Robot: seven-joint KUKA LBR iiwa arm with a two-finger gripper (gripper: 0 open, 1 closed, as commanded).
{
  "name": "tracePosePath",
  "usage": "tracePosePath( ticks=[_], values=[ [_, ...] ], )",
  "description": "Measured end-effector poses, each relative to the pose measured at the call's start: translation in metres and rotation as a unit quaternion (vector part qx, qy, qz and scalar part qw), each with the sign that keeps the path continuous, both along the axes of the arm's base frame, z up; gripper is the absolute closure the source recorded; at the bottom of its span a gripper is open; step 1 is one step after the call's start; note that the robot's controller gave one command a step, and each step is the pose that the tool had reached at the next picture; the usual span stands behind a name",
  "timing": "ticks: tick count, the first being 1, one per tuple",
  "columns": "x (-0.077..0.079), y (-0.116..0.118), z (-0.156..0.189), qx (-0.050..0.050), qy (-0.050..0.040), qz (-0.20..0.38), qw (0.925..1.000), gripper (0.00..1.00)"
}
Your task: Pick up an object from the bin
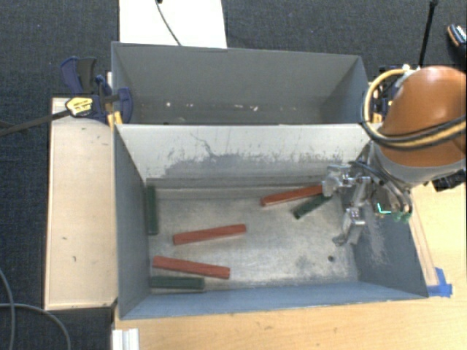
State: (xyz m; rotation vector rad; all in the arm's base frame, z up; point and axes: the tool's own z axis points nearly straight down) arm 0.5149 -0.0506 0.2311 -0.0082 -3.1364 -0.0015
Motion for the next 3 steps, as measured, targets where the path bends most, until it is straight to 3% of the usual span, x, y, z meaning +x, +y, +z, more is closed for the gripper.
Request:
tracePosePath(
  ticks=[1, 2, 3],
  values=[
    [0.003, -0.008, -0.072, 0.000, -0.0011, 0.094, 0.9956, 0.00],
    [-0.022, 0.071, -0.162, 0.001, 0.0001, 0.003, 1.0000, 0.00],
    [-0.035, 0.241, -0.160, 0.002, -0.0057, -0.018, 0.9998, 0.00]
  ],
)
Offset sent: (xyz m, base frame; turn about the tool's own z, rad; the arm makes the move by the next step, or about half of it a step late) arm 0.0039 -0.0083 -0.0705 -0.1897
